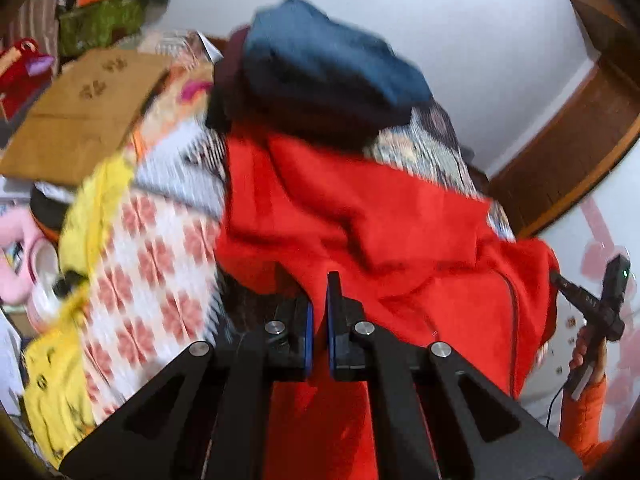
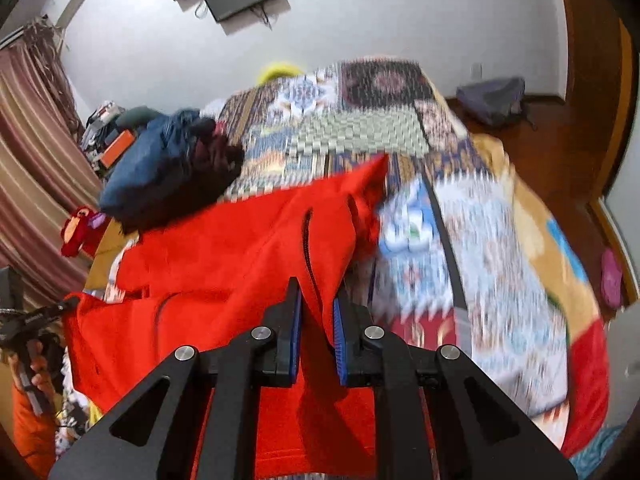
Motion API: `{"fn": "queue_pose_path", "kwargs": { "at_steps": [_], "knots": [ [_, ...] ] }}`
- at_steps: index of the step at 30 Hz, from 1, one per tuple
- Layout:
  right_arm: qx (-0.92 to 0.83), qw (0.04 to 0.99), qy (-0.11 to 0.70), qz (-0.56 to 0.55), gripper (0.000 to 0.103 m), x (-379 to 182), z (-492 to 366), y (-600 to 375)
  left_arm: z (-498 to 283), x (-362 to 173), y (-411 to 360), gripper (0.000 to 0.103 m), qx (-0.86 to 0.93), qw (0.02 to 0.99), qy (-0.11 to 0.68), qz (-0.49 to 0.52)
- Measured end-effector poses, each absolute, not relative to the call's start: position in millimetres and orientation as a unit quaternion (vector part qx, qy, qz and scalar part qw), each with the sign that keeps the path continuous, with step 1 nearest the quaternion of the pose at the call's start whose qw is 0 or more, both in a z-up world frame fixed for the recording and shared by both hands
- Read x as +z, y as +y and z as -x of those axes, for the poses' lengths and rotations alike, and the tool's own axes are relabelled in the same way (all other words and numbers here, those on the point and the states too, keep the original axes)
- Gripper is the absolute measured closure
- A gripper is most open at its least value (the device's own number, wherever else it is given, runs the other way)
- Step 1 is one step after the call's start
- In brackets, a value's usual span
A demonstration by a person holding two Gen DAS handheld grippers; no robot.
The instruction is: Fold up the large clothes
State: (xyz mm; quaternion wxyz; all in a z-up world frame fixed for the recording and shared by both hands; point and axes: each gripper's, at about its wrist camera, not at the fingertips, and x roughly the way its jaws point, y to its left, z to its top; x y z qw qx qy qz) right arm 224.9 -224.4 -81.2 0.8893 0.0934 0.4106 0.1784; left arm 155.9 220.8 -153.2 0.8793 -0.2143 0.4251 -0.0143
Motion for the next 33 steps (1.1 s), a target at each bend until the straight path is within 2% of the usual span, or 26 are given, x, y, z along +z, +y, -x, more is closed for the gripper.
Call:
{"fn": "queue_pose_path", "kwargs": {
  "at_steps": [6,10,13,15,17,18,19,20,28,33],
  "knots": [
    [0.155,0.880,0.440,-0.092,0.090,-111,-262,-218,-192,-172,253,0.098,0.047,0.873,0.432,0.221],
    [0.136,0.862,0.481,-0.085,0.080,-139,-274,-219,-210,-210,253,0.096,0.076,0.852,0.476,0.203],
    [0.135,0.855,0.492,-0.092,0.079,-140,-269,-225,-212,-230,244,0.090,0.094,0.840,0.508,0.164],
    [0.137,0.853,0.496,-0.093,0.077,-136,-263,-231,-208,-231,242,0.084,0.085,0.838,0.513,0.166],
    [0.141,0.850,0.498,-0.092,0.072,-132,-255,-237,-198,-225,243,0.065,0.081,0.840,0.510,0.166],
    [0.144,0.848,0.501,-0.092,0.069,-131,-251,-241,-193,-222,243,0.059,0.081,0.842,0.507,0.167],
    [0.146,0.846,0.504,-0.092,0.064,-131,-246,-244,-187,-219,244,0.049,0.082,0.844,0.502,0.169],
    [0.147,0.845,0.506,-0.091,0.061,-133,-245,-244,-180,-216,246,0.046,0.081,0.846,0.497,0.172],
    [0.153,0.852,0.497,-0.069,0.060,-137,-221,-243,-135,-244,251,0.045,0.050,0.815,0.528,0.233],
    [0.144,0.865,0.479,-0.042,0.057,-137,-206,-232,-113,-253,241,0.045,0.039,0.817,0.515,0.257]
  ]
}}
